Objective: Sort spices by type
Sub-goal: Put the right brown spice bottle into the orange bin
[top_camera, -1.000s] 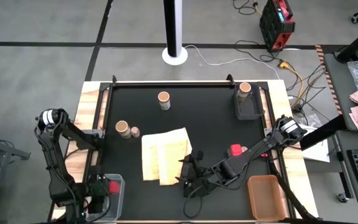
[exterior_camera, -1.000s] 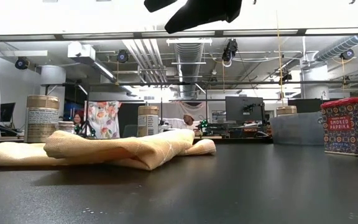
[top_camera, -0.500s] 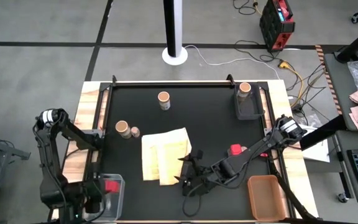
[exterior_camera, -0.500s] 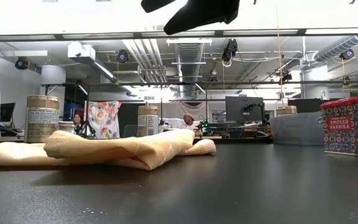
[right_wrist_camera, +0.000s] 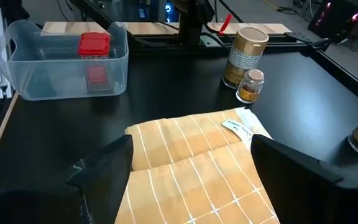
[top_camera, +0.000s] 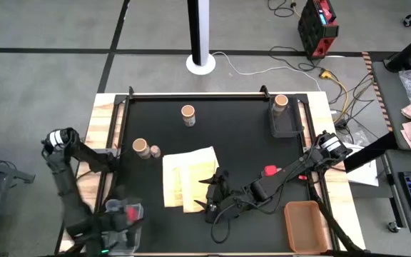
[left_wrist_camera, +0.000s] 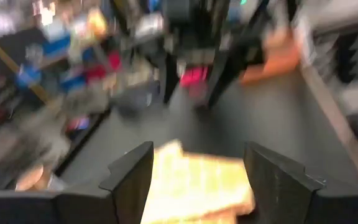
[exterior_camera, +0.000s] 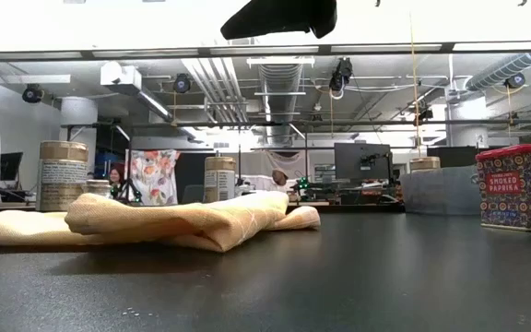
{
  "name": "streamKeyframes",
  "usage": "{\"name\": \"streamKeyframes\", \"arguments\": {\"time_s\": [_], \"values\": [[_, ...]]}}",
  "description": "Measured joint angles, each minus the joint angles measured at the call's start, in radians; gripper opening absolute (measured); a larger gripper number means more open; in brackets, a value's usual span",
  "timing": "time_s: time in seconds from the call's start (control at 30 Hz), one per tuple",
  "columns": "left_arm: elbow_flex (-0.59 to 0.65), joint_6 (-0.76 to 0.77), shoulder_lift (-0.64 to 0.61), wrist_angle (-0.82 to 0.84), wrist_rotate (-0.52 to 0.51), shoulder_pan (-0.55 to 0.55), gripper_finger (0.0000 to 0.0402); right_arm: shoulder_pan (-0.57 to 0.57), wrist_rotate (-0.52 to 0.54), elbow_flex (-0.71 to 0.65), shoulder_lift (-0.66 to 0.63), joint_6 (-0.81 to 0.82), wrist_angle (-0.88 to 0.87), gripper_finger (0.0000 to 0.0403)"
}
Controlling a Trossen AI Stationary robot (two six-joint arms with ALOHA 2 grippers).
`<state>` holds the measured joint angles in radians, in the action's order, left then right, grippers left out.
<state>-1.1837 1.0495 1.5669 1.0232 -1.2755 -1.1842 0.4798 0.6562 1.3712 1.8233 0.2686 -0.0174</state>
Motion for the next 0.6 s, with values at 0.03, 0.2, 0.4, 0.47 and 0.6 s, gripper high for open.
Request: {"name": "streamKeyframes", "arguments": {"time_s": [0.03,0.2,0.4,0.47,0.6], "values": [[0.003,-0.073,0.005,-0.05,0.065,0.043,0.0231,-0.001,0.0,0.0,0.0,0.0,0.0,0.0314],[0.06,-0.506,0.02,-0.358,0.249,0.198,0.023,-0.007,-0.001,-0.001,0.0,-0.001,0.0,0.0318],[0.114,-0.961,0.018,-0.815,0.454,0.351,0.023,-0.007,-0.001,-0.001,0.0,-0.001,-0.004,0.0326],[0.125,-1.08,0.017,-0.942,0.55,0.388,0.023,-0.007,-0.002,-0.001,0.0,-0.001,-0.006,0.0326],[0.17,-1.226,0.017,-1.144,0.71,0.446,0.023,-0.007,-0.011,-0.001,-0.002,0.005,-0.043,0.032]]}}
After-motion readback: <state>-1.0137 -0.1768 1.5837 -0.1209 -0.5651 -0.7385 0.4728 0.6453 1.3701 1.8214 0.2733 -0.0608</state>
